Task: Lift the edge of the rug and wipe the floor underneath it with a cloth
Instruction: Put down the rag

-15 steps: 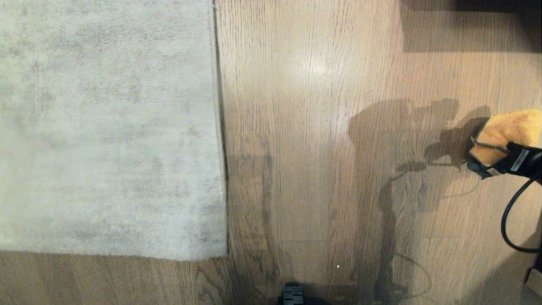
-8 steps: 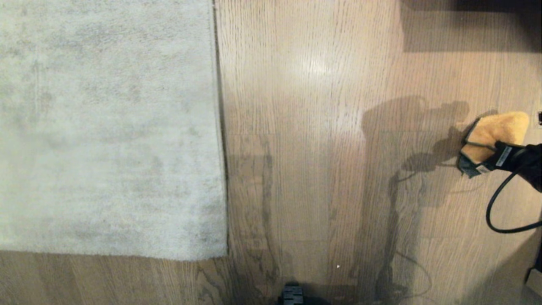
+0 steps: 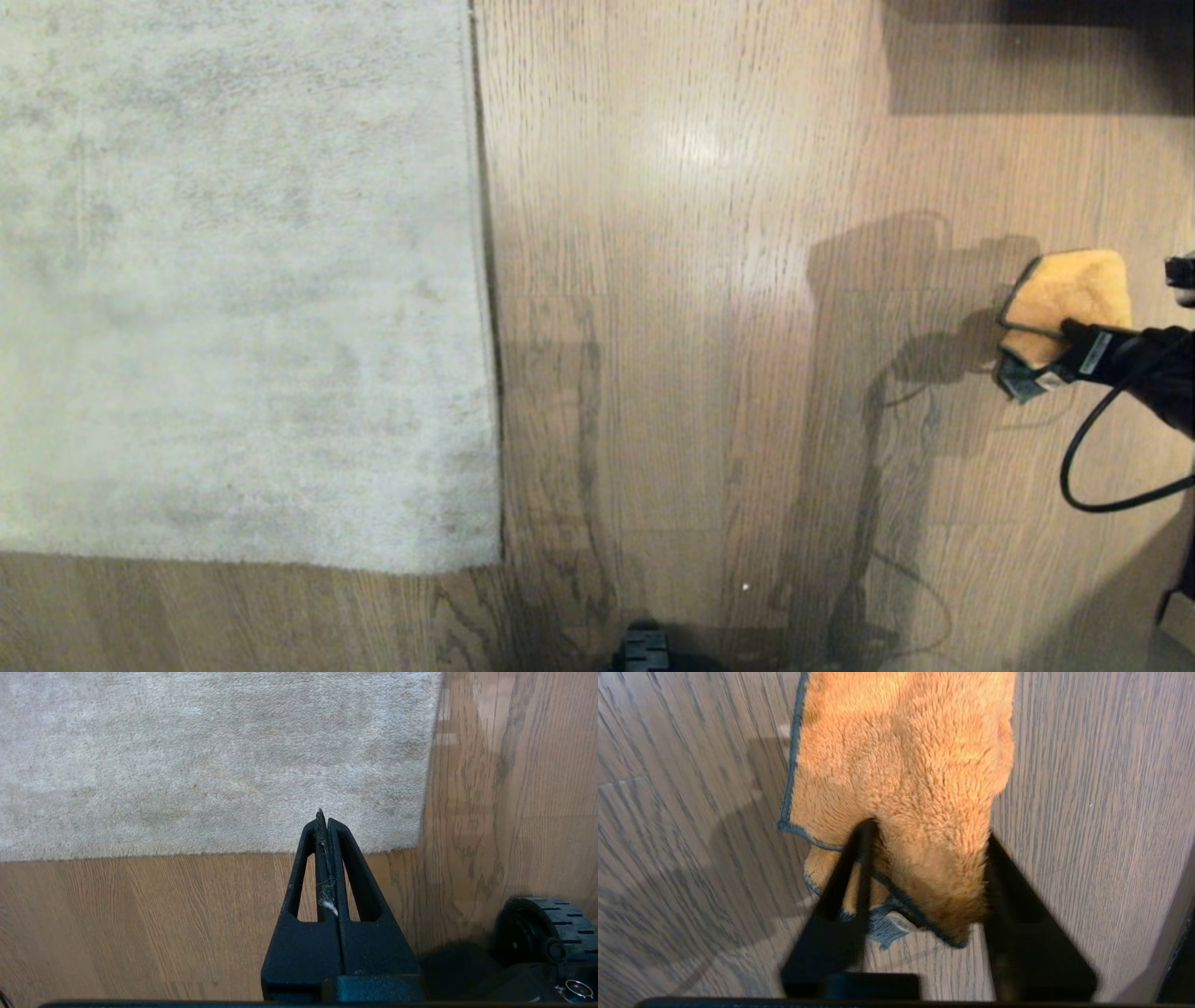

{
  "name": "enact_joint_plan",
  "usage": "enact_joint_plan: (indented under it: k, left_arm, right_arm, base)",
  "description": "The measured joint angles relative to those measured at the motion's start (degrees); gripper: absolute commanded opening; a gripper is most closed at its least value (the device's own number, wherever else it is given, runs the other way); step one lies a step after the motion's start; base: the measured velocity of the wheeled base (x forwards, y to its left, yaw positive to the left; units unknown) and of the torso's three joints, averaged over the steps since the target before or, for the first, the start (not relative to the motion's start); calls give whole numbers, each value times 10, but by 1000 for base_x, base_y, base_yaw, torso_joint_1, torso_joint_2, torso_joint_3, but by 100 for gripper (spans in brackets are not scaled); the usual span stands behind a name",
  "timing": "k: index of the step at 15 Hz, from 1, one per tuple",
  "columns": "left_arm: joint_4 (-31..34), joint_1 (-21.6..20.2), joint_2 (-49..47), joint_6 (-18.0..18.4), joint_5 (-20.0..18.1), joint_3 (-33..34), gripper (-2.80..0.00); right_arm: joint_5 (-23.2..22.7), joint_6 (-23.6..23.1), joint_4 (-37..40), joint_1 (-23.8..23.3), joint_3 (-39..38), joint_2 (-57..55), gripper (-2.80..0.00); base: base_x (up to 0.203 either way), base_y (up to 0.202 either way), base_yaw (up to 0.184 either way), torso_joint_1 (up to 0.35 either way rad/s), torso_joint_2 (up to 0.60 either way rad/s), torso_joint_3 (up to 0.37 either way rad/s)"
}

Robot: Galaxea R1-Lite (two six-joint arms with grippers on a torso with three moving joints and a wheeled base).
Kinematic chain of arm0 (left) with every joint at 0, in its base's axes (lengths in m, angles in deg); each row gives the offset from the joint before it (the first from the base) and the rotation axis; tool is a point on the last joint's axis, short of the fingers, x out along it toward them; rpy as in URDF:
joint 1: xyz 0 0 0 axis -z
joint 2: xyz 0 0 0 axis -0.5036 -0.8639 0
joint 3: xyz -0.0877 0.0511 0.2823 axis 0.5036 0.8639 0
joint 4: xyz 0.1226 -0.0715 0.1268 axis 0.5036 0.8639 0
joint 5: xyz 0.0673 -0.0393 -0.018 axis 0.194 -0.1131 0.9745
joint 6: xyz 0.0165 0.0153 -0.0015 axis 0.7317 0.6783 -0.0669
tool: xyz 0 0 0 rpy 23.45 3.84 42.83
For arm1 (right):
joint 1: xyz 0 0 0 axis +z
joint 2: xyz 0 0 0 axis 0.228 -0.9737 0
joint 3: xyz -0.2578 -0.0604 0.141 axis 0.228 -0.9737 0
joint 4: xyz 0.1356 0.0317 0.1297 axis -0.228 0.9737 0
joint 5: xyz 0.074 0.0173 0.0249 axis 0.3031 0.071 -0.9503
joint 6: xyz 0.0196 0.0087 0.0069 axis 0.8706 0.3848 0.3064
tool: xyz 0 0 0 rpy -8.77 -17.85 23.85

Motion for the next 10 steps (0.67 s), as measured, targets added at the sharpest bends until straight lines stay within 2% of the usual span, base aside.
enact_joint_plan:
  k: [7,10]
  left_arm:
    - [0,0,0,0,0,0,-280]
    - [0,0,0,0,0,0,-280]
  right_arm:
    - [-5,0,8,0,-5,14,0]
    - [-51,-11,6,0,-34,39,0]
  base:
    - [0,0,0,0,0,0]
    - [0,0,0,0,0,0]
